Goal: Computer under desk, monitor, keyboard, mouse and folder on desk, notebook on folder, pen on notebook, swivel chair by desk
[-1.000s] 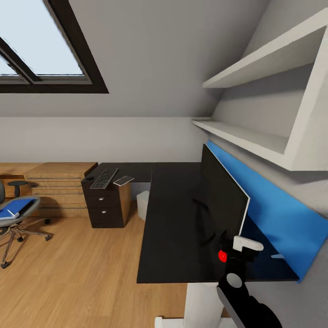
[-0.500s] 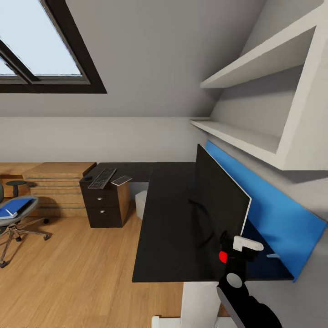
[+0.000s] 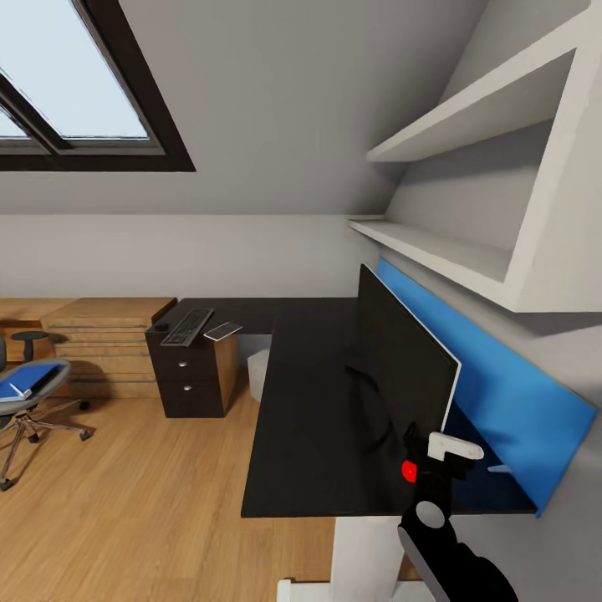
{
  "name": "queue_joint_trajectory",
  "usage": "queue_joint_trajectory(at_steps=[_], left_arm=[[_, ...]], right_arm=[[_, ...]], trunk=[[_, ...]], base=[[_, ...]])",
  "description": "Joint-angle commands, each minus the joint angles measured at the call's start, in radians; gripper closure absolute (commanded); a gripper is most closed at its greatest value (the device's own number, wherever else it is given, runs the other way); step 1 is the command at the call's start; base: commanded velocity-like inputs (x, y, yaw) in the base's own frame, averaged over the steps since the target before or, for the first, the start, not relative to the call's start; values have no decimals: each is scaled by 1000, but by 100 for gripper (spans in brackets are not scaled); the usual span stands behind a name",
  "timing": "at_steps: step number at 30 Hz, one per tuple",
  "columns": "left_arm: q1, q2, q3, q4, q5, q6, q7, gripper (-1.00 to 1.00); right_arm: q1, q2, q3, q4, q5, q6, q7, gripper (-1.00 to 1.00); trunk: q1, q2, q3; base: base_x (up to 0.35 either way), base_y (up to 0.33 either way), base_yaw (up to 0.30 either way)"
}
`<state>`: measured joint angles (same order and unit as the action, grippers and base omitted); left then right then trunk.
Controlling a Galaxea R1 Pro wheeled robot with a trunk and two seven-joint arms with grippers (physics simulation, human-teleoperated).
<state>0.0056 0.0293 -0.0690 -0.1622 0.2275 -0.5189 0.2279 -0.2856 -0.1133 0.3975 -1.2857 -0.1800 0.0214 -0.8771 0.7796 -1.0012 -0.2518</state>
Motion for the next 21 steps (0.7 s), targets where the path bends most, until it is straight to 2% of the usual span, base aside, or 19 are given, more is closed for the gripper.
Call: queue_joint_trajectory(at_steps=[1, 11, 20, 21], left_arm=[[1, 1, -8, -2, 6, 0, 5, -100], [1, 1, -7, -3, 6, 0, 5, -100], [1, 1, -7, -2, 6, 0, 5, -100], [2, 1, -6, -2, 6, -6, 5, -100]], right_arm=[[-1, -1, 5, -3, -6, 1, -6, -100], [-1, -2, 7, -6, -7, -1, -2, -100], [-1, -2, 9, -6, -7, -1, -1, -100], [-1, 0, 30, -6, -8, -1, -1, -100]], trunk=[[0, -1, -1], [0, -1, -1], [0, -1, -1], [0, -1, -1]], base=[[-110, 0, 0], [-282, 28, 0], [-302, 120, 0], [-18, 323, 0]])
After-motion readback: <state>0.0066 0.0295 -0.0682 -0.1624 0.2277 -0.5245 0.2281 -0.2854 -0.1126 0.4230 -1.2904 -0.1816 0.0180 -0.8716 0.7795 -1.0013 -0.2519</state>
